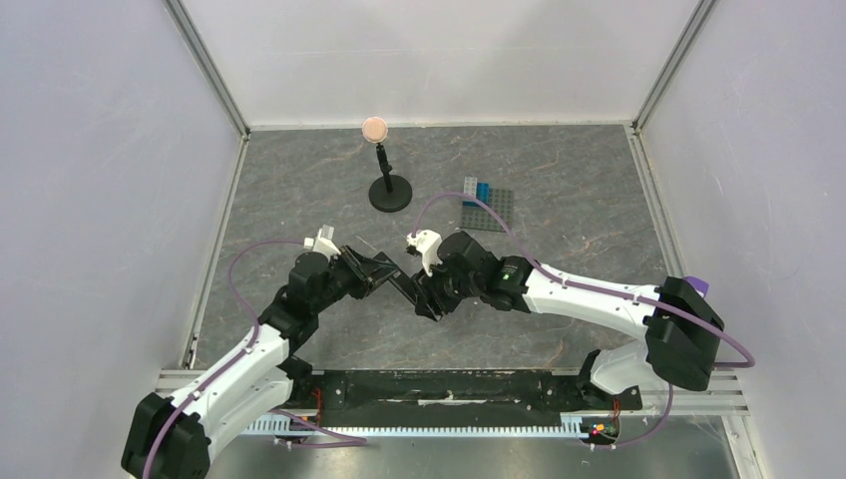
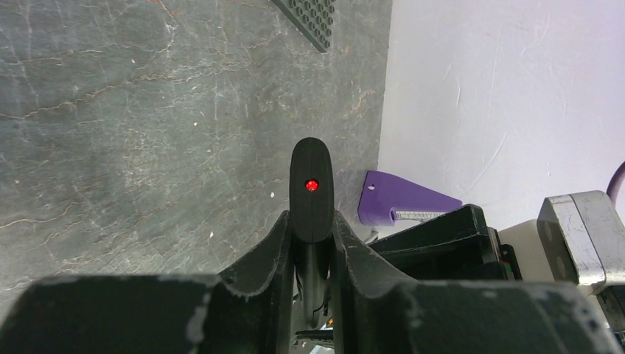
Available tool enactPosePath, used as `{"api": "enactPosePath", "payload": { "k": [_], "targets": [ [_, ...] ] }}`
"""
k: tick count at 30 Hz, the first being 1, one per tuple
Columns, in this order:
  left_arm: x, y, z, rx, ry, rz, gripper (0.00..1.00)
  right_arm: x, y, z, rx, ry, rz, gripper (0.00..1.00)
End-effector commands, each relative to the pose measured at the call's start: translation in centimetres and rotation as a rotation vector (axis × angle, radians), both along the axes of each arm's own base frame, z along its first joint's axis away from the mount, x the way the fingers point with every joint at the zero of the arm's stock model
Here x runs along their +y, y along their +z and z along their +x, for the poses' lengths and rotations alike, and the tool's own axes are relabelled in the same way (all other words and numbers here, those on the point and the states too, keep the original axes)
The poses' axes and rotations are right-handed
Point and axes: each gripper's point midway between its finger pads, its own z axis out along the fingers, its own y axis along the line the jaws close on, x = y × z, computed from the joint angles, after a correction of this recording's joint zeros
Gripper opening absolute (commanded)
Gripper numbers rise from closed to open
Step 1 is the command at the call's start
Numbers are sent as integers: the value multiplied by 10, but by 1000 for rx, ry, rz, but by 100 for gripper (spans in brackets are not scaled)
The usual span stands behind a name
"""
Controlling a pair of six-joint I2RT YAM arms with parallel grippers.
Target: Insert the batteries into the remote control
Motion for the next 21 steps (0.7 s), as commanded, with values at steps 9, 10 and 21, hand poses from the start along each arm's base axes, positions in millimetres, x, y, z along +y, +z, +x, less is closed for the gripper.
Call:
{"api": "enactPosePath", "payload": {
  "k": [9,10,21],
  "targets": [
    [-14,22,-6,-167,-125,-30,2,12,11,6,-13,1,59,41],
    [-15,23,-7,-173,-132,-28,2,12,11,6,-13,1,58,41],
    [-16,19,-1,-82,-90,-77,2,17,13,5,-16,40,47,44]
  ]
}}
